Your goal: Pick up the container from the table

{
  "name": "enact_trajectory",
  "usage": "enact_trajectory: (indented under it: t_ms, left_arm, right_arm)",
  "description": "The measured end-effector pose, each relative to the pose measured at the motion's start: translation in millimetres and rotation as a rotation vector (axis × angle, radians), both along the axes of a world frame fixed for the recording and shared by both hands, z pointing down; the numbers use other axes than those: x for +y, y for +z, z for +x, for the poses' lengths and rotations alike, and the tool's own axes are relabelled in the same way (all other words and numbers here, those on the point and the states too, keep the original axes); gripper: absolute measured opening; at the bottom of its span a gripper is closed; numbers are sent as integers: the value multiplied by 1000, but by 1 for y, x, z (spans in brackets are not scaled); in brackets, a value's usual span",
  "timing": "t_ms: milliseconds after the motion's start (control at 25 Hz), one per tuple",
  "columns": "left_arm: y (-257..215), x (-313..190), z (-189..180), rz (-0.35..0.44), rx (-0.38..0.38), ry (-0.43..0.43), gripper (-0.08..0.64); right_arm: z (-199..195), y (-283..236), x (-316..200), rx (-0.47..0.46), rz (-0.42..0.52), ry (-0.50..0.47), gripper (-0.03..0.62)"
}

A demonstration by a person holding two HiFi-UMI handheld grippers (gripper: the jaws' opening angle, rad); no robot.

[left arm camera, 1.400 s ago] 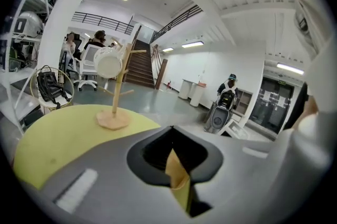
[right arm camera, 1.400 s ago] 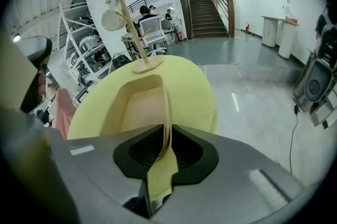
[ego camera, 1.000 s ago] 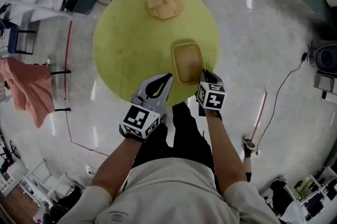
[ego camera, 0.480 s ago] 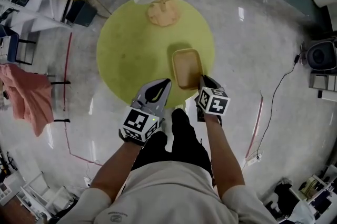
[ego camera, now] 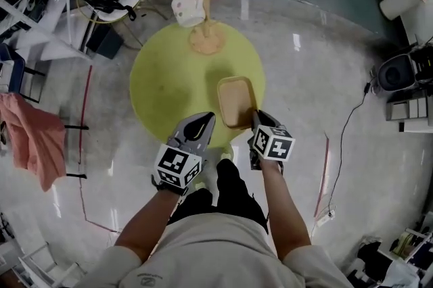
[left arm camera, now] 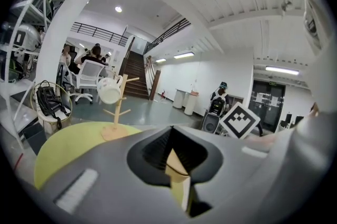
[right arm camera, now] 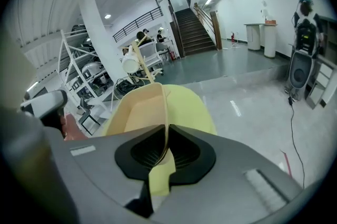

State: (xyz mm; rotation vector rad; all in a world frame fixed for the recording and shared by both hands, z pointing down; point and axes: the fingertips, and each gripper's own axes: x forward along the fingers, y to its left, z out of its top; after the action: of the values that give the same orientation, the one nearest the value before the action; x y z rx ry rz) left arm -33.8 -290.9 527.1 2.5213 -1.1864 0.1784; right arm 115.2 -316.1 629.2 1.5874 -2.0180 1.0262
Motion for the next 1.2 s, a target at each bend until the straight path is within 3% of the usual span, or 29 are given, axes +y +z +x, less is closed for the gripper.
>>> enact_trajectory:
  t_ms: [1200]
  left_arm:
    - [-117, 61, -29, 170, 48, 21, 6]
  right_arm:
    - [-23, -173, 72, -31, 209, 15, 35]
